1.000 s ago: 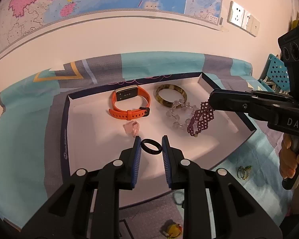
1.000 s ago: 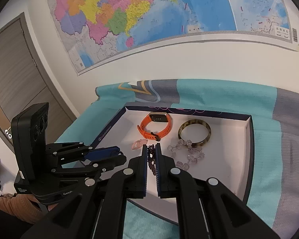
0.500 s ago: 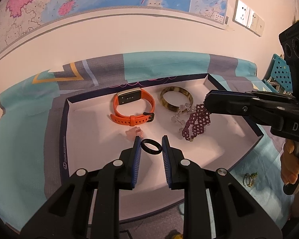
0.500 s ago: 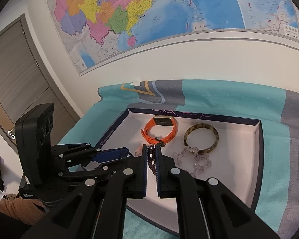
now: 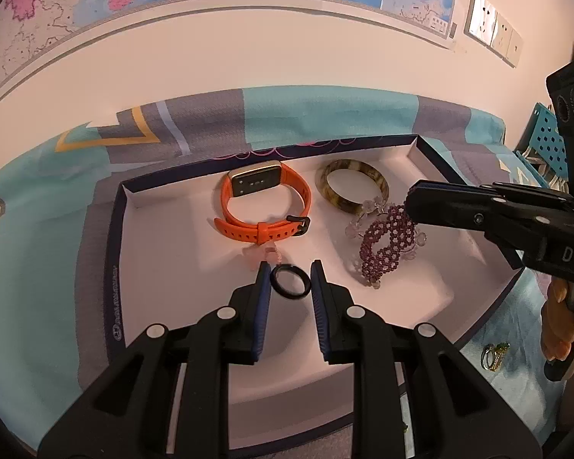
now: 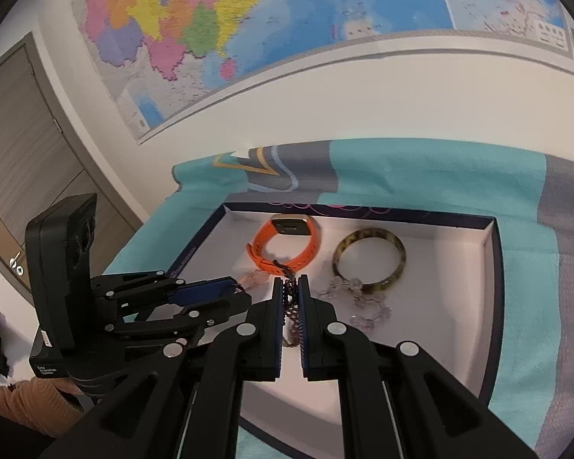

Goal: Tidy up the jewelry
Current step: 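Open the left tool releasing the hair tie while the right tool releases the necklace, then withdraw both open tools toward the gold keychain and yellow duck charm, then grasp the gold chain keychain with the right tool, then grasp the yellow duck charm with the left tool while the right tool holds the keychain, then carry the duck charm in the left tool while the right tool carries the keychain into the box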

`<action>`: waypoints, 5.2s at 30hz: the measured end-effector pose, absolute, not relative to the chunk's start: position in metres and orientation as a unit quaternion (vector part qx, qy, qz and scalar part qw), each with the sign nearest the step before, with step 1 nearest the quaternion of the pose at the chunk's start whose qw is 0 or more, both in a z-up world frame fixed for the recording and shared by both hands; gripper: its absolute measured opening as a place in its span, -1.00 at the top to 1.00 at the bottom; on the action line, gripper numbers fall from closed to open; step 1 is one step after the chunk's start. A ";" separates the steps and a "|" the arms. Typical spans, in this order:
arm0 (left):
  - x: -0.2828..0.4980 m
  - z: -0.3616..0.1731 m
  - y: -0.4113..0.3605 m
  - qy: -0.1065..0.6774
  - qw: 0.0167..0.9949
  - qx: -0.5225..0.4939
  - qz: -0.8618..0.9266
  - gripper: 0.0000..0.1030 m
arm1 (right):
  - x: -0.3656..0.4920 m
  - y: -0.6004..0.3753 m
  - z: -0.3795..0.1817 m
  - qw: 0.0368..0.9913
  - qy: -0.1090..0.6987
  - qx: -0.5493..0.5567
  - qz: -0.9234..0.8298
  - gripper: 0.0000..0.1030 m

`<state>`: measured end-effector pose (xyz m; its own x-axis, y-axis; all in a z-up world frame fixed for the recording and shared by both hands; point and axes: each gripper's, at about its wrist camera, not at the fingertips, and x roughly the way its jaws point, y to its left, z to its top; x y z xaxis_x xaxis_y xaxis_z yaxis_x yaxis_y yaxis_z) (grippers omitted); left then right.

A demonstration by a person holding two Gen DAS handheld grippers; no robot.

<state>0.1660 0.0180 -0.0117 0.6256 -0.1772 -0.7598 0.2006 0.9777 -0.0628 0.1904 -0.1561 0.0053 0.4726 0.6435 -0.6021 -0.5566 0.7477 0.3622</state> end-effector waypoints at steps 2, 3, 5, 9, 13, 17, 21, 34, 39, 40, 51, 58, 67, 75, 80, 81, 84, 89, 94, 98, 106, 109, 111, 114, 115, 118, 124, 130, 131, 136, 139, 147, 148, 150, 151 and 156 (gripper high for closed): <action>0.169 -0.013 0.016 0.423 0.900 0.017 -0.104 0.58 | 0.192 -0.159 0.003 0.857 0.377 0.061 0.345 0.89; 0.170 -0.014 0.016 0.425 0.899 0.017 -0.104 0.58 | 0.193 -0.160 0.002 0.857 0.379 0.062 0.343 0.89; 0.170 -0.016 0.015 0.427 0.898 0.018 -0.103 0.58 | 0.195 -0.163 -0.001 0.858 0.381 0.064 0.338 0.89; 0.171 -0.019 0.013 0.430 0.897 0.020 -0.102 0.58 | 0.199 -0.166 -0.005 0.859 0.386 0.065 0.329 0.88; 0.173 -0.022 0.014 0.436 0.895 0.020 -0.098 0.58 | 0.203 -0.167 -0.010 0.860 0.392 0.064 0.319 0.88; 0.174 -0.023 0.016 0.437 0.894 0.016 -0.099 0.58 | 0.206 -0.169 -0.014 0.861 0.396 0.063 0.312 0.84; 0.172 -0.022 0.017 0.436 0.894 0.015 -0.100 0.50 | 0.207 -0.171 -0.016 0.864 0.397 0.062 0.304 0.82; 0.140 -0.001 0.022 0.400 0.912 0.014 -0.086 0.20 | 0.189 -0.178 -0.007 0.877 0.380 0.043 0.292 0.48; 0.122 0.003 0.023 0.391 0.917 0.018 -0.078 0.10 | 0.172 -0.180 -0.001 0.880 0.370 0.026 0.296 0.34; 0.120 0.004 0.024 0.389 0.918 0.019 -0.077 0.08 | 0.168 -0.181 0.001 0.881 0.367 0.023 0.297 0.28; 0.076 0.013 0.023 0.369 0.926 0.020 -0.081 -0.12 | 0.120 -0.191 0.004 0.880 0.356 0.016 0.314 0.05; 0.054 0.010 0.032 0.374 0.924 0.012 -0.085 -0.14 | 0.094 -0.200 -0.002 0.878 0.361 0.008 0.315 -0.02; 0.032 -0.006 0.032 0.388 0.917 0.012 -0.096 -0.14 | 0.076 -0.219 -0.017 0.878 0.378 0.014 0.292 -0.02; 0.022 -0.018 0.030 0.401 0.910 0.015 -0.102 -0.18 | 0.063 -0.213 -0.036 0.870 0.401 -0.016 0.286 -0.01; 0.019 -0.020 0.028 0.404 0.909 0.016 -0.105 -0.19 | 0.064 -0.205 -0.042 0.867 0.410 -0.024 0.283 0.12; 0.019 -0.021 0.027 0.405 0.908 0.017 -0.106 -0.19 | 0.065 -0.203 -0.045 0.868 0.412 -0.029 0.276 0.13; 0.019 -0.022 0.026 0.406 0.907 0.018 -0.109 -0.19 | 0.063 -0.200 -0.045 0.872 0.408 -0.041 0.267 0.24; 0.019 -0.023 0.021 0.407 0.906 0.022 -0.118 -0.19 | 0.064 -0.204 -0.046 0.876 0.408 -0.044 0.252 0.61; 0.021 -0.026 0.017 0.411 0.903 0.024 -0.124 -0.10 | 0.064 -0.207 -0.046 0.877 0.408 -0.039 0.253 0.75; 0.023 -0.029 0.016 0.418 0.900 0.022 -0.123 0.01 | 0.062 -0.207 -0.045 0.877 0.406 -0.036 0.255 0.85; 0.025 -0.030 0.020 0.422 0.898 0.012 -0.127 0.23 | 0.058 -0.214 -0.043 0.875 0.403 -0.013 0.269 0.94; 0.025 -0.030 0.020 0.422 0.897 0.013 -0.128 0.27 | 0.056 -0.216 -0.042 0.874 0.403 -0.007 0.273 0.94; 0.026 -0.030 0.019 0.422 0.897 0.014 -0.130 0.27 | 0.055 -0.217 -0.041 0.873 0.401 -0.005 0.276 0.94; 0.027 -0.030 0.018 0.424 0.896 0.015 -0.129 0.33 | 0.053 -0.215 -0.039 0.873 0.398 -0.005 0.282 0.94; 0.028 -0.030 0.018 0.424 0.896 0.014 -0.130 0.39 | 0.053 -0.213 -0.038 0.873 0.397 -0.006 0.285 0.94; 0.027 -0.031 0.015 0.425 0.895 0.014 -0.134 0.52 | 0.051 -0.209 -0.037 0.871 0.395 -0.009 0.292 0.94; 0.027 -0.032 0.013 0.425 0.895 0.016 -0.135 0.68 | 0.051 -0.204 -0.037 0.868 0.395 -0.008 0.300 0.94; 0.025 -0.031 0.013 0.423 0.896 0.014 -0.136 0.71 | 0.050 -0.200 -0.037 0.867 0.394 -0.009 0.304 0.94; 0.024 -0.031 0.013 0.423 0.896 0.013 -0.136 0.71 | 0.050 -0.199 -0.037 0.867 0.394 -0.009 0.306 0.94; 0.024 -0.030 0.013 0.422 0.896 0.010 -0.136 0.72 | 0.049 -0.196 -0.037 0.865 0.394 -0.010 0.311 0.94; 0.022 -0.029 0.013 0.421 0.897 0.009 -0.135 0.73 | 0.048 -0.194 -0.037 0.864 0.394 -0.010 0.314 0.94; 0.019 -0.024 0.013 0.414 0.900 0.009 -0.137 0.76 | 0.048 -0.190 -0.035 0.864 0.391 -0.010 0.319 0.94; 0.019 -0.024 0.012 0.414 0.900 0.010 -0.137 0.76 | 0.048 -0.190 -0.035 0.863 0.390 -0.010 0.320 0.94; 0.018 -0.024 0.011 0.415 0.899 0.012 -0.138 0.76 | 0.047 -0.188 -0.035 0.863 0.391 -0.011 0.321 0.94; 0.018 -0.025 0.011 0.417 0.899 0.012 -0.138 0.74 | 0.047 -0.188 -0.036 0.862 0.391 -0.011 0.322 0.94; 0.021 -0.029 0.011 0.425 0.895 0.015 -0.135 0.54 | 0.048 -0.188 -0.038 0.861 0.394 -0.010 0.322 0.94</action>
